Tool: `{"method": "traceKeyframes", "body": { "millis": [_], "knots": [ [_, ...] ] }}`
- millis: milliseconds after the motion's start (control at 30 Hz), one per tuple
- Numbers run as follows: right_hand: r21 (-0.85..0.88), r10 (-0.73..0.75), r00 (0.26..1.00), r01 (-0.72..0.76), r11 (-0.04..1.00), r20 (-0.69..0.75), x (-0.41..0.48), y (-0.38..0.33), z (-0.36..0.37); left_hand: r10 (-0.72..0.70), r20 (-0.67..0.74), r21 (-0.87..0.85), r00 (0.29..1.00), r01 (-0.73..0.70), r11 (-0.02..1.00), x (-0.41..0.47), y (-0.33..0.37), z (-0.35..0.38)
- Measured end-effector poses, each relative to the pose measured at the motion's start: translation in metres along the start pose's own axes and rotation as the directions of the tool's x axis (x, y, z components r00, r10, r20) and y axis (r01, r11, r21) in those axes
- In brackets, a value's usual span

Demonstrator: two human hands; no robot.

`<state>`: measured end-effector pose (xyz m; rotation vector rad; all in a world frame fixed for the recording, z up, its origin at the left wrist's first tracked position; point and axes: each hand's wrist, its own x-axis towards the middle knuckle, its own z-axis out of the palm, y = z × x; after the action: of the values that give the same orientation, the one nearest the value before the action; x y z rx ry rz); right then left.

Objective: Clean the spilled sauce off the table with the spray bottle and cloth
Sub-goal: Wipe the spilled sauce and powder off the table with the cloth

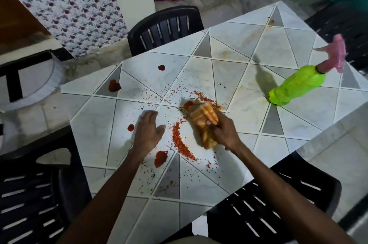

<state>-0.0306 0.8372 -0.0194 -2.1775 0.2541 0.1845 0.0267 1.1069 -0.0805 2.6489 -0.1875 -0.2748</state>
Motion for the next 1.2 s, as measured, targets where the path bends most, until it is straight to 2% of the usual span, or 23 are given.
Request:
{"method": "traceKeyframes", "body": {
  "millis": [200,367,500,633,767,867,967,1100,1200],
  "knots": [
    [-0.04,0.109,0.972,-0.12,0.992,-0.206,0.058,0.016,-0.063,0.026,0.053,0.058,0.998,-0.029,0.998,0.02,0.0,-0.001],
    [-0.135,0.187,0.962,-0.216,0.967,-0.2,0.084,0.023,-0.062,0.031,0.094,0.114,0.995,-0.042,0.993,0.028,-0.004,0.0],
    [-0.141,0.173,0.98,-0.186,0.972,-0.099,0.087,0.005,-0.022,0.033,0.07,0.097,0.997,-0.04,0.994,0.031,-0.006,-0.001],
    [-0.097,0.062,0.996,-0.056,0.994,0.057,0.069,-0.02,0.03,0.04,0.019,0.03,0.999,-0.04,0.999,0.031,-0.007,-0.004],
    [-0.129,-0.028,0.969,0.062,0.99,0.247,0.045,-0.02,0.071,0.066,-0.014,0.014,0.998,-0.066,0.998,0.033,-0.012,-0.008],
    [-0.11,-0.061,0.952,0.098,0.989,0.299,0.033,-0.02,0.075,0.08,-0.019,-0.008,0.997,-0.08,0.997,0.036,-0.014,-0.01],
    [-0.046,-0.051,0.969,0.064,0.997,0.242,0.041,-0.02,0.053,0.066,-0.038,-0.005,0.997,-0.067,0.998,0.041,-0.014,-0.011],
    [-0.014,-0.074,0.997,0.074,0.997,0.026,0.079,-0.019,0.003,0.072,-0.054,0.016,0.996,-0.072,0.997,0.049,-0.014,-0.014],
    [-0.043,-0.019,0.994,0.014,0.999,-0.11,0.118,-0.016,-0.031,0.06,-0.041,0.031,0.997,-0.059,0.998,0.053,-0.017,-0.016]
  ]
}}
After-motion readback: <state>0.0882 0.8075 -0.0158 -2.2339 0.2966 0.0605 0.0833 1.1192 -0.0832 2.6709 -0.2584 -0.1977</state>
